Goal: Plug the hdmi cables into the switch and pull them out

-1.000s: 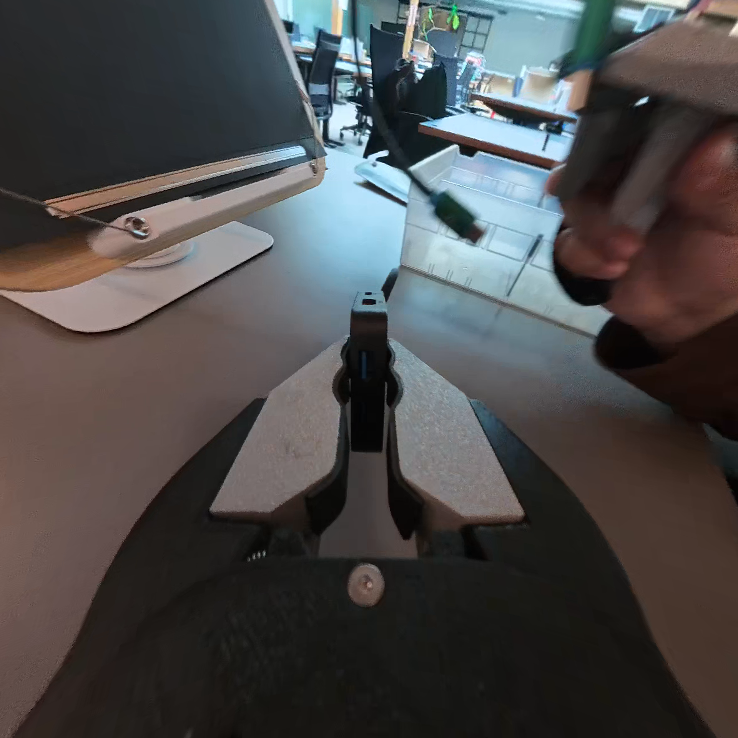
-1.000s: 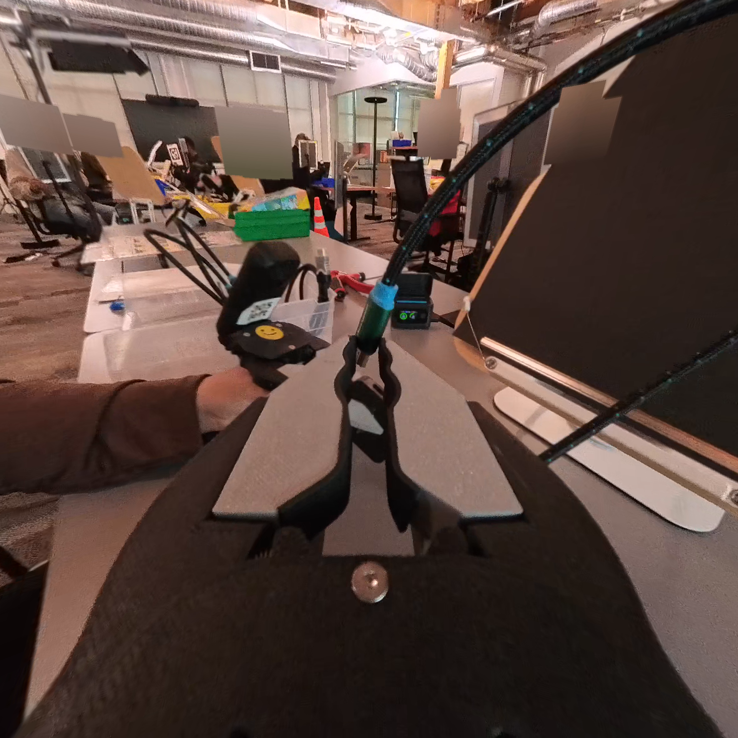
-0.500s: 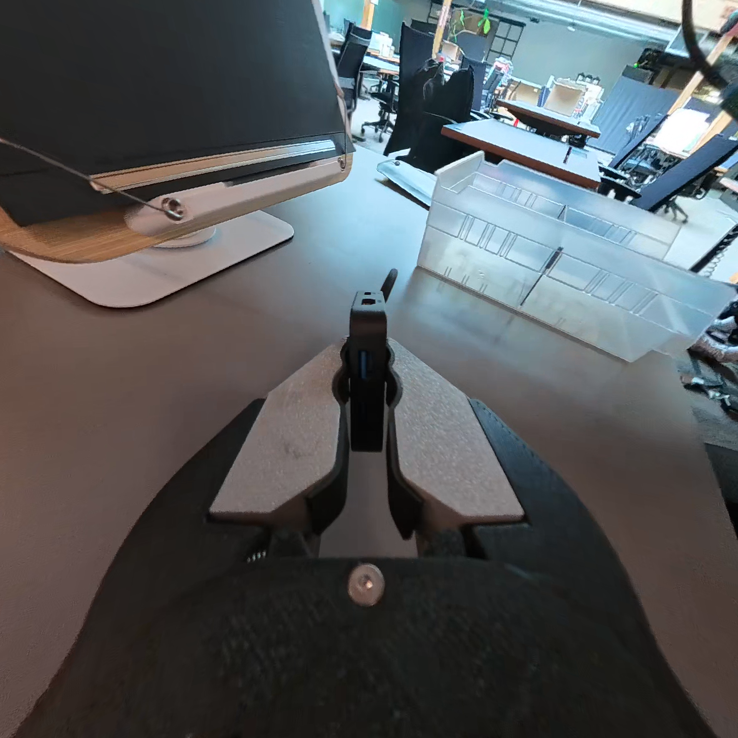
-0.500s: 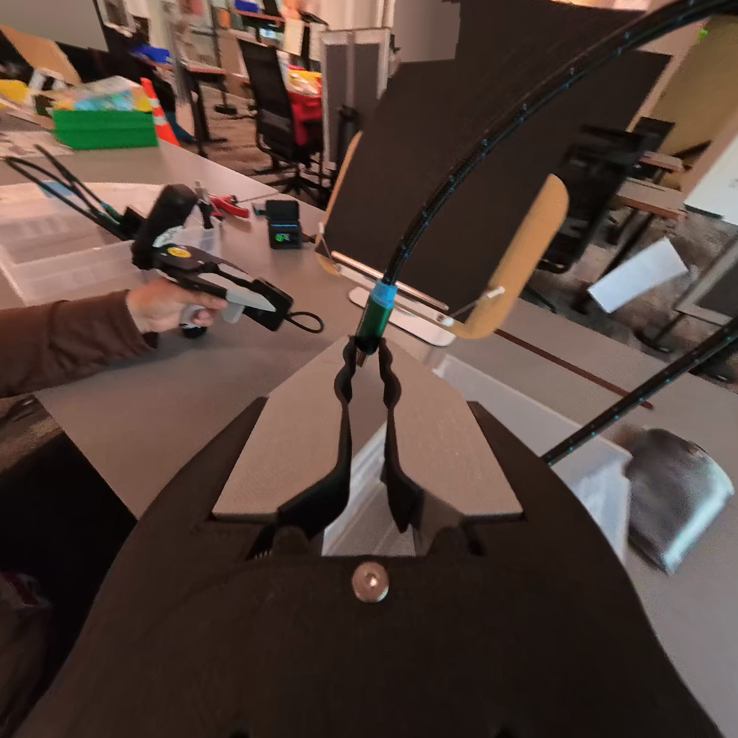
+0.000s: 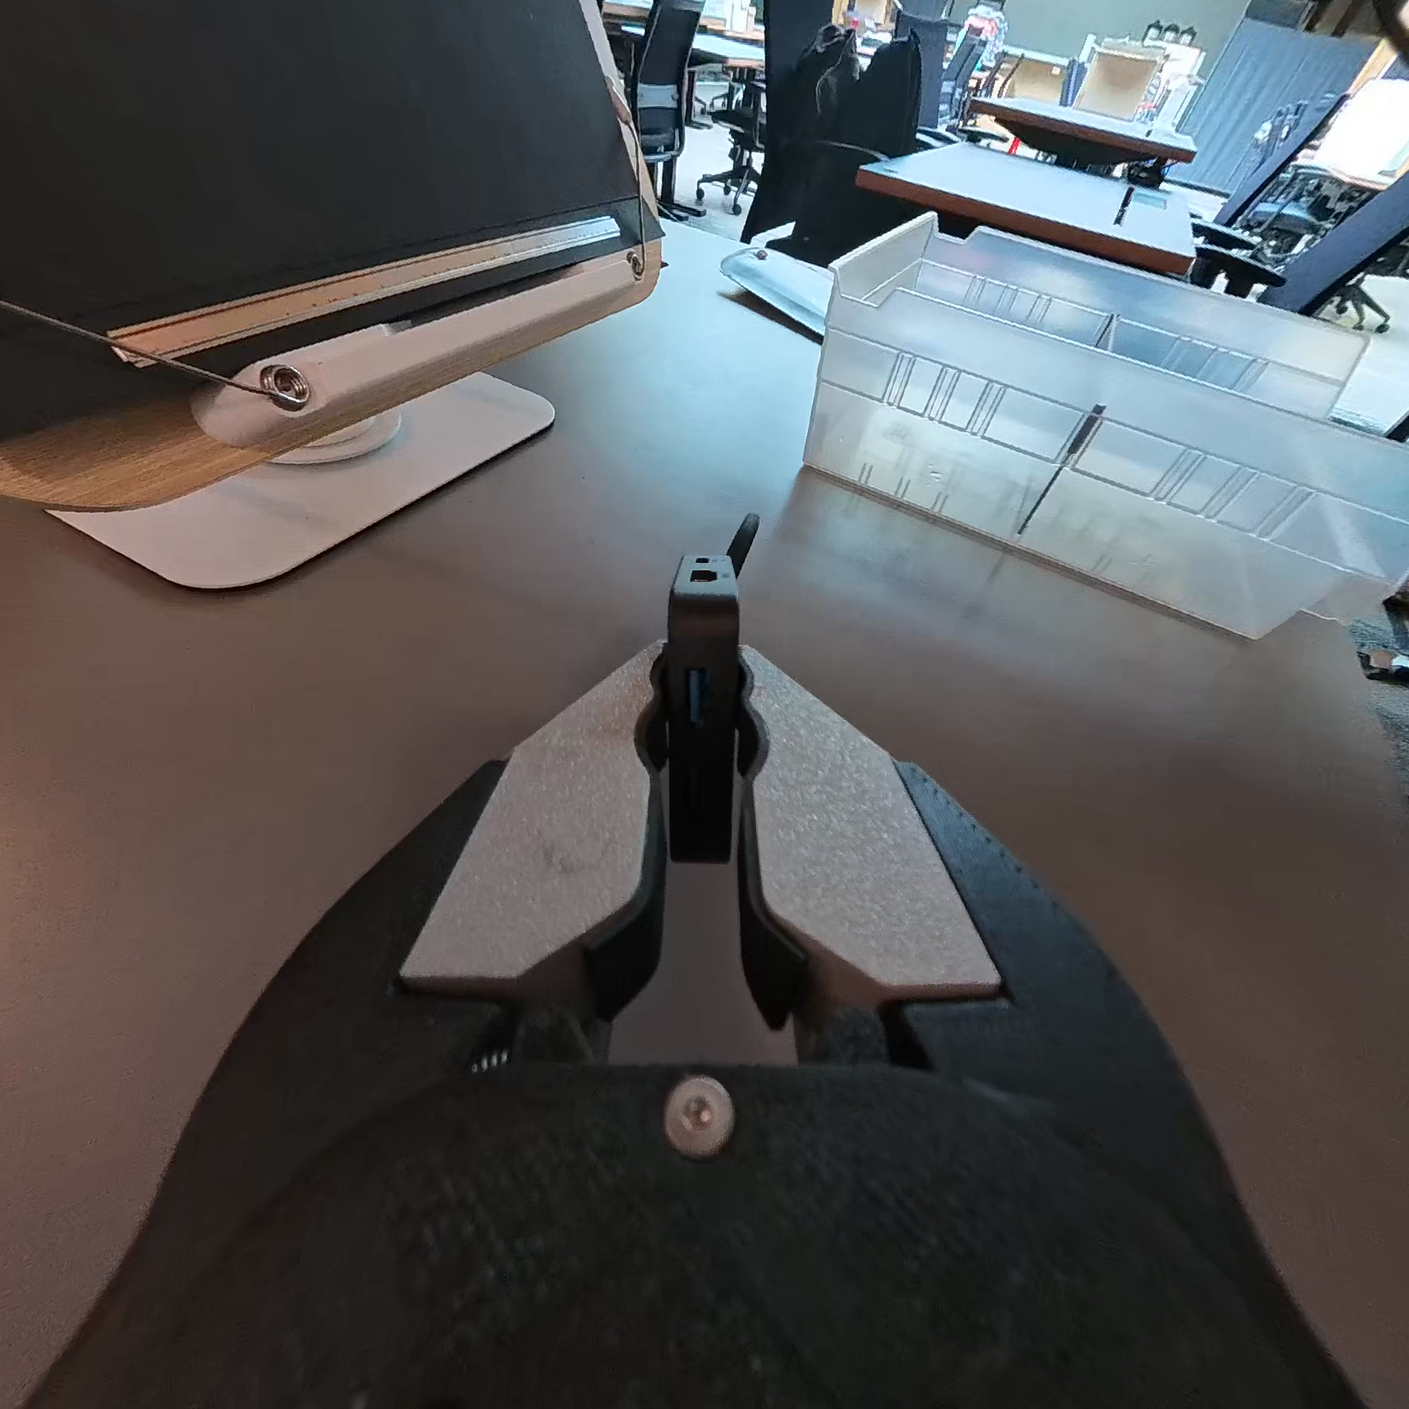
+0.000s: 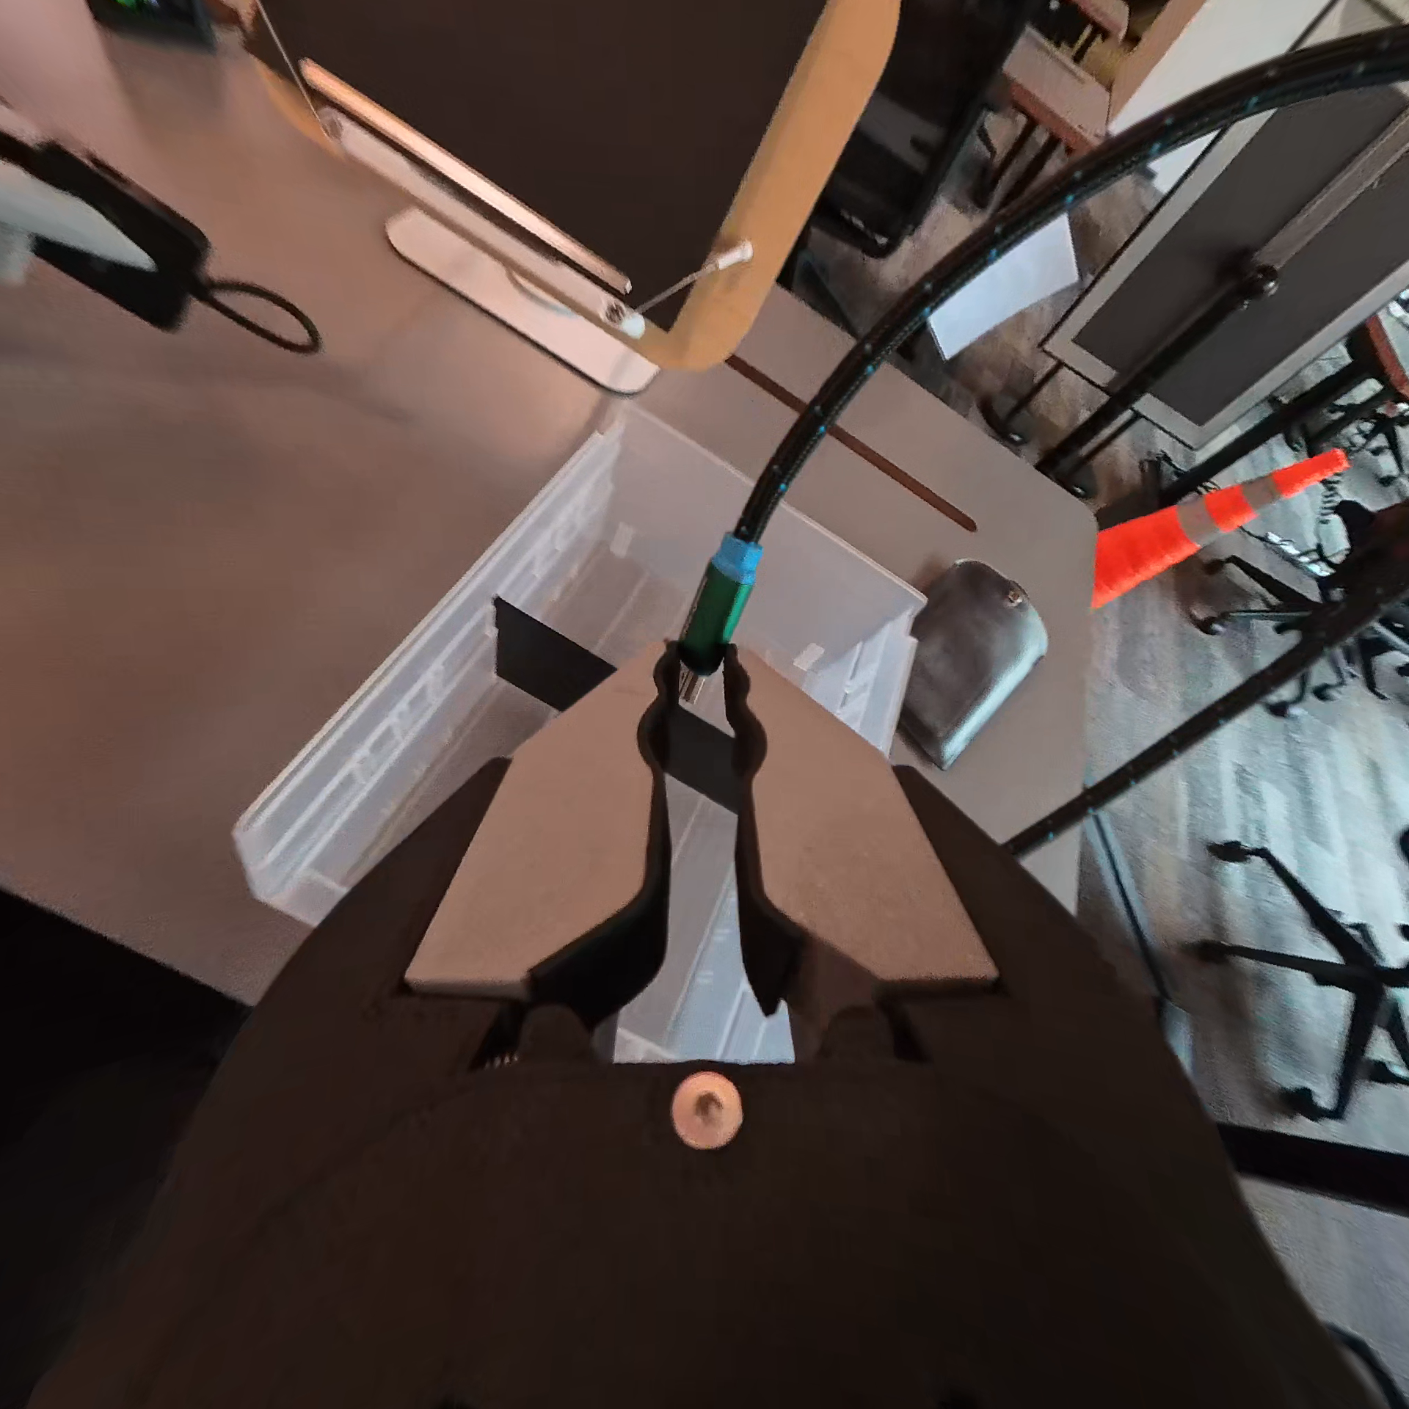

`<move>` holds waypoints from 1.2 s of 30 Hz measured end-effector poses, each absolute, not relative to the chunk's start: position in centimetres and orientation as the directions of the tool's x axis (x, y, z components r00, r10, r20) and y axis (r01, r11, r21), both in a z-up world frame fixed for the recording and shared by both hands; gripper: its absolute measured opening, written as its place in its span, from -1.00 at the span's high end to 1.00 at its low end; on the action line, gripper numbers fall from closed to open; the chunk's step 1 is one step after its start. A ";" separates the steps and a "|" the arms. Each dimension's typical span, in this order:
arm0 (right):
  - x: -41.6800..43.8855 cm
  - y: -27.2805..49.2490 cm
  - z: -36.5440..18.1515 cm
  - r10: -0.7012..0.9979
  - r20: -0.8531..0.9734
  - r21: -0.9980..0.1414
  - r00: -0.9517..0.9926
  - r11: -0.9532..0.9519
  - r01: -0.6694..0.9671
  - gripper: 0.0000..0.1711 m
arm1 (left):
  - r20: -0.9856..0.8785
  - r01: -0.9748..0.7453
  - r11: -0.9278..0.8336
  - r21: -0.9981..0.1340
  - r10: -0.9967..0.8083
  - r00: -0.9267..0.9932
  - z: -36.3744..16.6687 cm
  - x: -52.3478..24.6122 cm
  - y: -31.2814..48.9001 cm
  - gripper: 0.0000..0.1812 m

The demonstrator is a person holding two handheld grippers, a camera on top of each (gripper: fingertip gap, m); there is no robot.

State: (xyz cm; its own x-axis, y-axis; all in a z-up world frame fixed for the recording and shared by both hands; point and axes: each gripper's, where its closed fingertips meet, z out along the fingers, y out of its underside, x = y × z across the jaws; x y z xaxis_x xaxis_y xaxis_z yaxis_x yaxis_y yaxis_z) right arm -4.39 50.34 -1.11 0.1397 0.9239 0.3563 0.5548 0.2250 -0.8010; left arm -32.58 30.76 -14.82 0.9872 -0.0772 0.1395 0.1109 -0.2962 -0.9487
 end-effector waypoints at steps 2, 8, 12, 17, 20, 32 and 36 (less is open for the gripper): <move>-5.2 51.1 -1.9 0.904 0.406 -0.762 0.135 0.254 0.595 0.90 | 0.141 0.114 -0.295 -0.949 -0.074 0.987 -14.8 -32.7 30.7 0.88; -7.4 52.9 -3.8 0.855 0.502 -0.684 0.129 0.301 0.664 0.90 | 0.151 0.127 -0.284 -0.950 -0.066 0.986 -14.5 -33.0 30.6 0.88; -8.0 53.3 -4.8 0.811 0.576 -0.613 0.101 0.346 0.710 0.90 | 0.152 0.127 -0.285 -0.950 -0.069 0.986 -14.5 -32.9 30.6 0.88; -8.3 53.1 -5.0 0.755 0.653 -0.542 0.067 0.403 0.738 0.90 | 0.144 0.115 -0.293 -0.949 -0.078 0.986 -14.6 -32.5 30.7 0.88; -8.1 52.6 -4.7 0.749 0.659 -0.540 0.060 0.417 0.731 0.90 | 0.143 0.115 -0.293 -0.949 -0.078 0.987 -14.6 -32.5 30.7 0.88; 0.3 47.7 -8.2 0.687 0.660 -0.229 -0.302 0.568 0.791 0.90 | 0.150 0.121 -0.291 -0.949 -0.081 0.985 -14.5 -32.4 30.7 0.88; 3.8 46.3 -10.7 0.745 0.519 -0.105 -0.419 0.542 0.834 0.91 | 0.134 0.103 -0.302 -0.948 -0.083 0.988 -14.7 -32.2 30.8 0.88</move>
State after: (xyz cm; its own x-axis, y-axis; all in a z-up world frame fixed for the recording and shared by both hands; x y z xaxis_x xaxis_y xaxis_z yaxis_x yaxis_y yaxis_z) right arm 3.78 46.27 -10.69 -0.4191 0.7451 0.5189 0.8336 0.5422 -0.1052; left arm -32.20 30.79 -14.72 0.9875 -0.0830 0.1337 0.1030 -0.3017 -0.9478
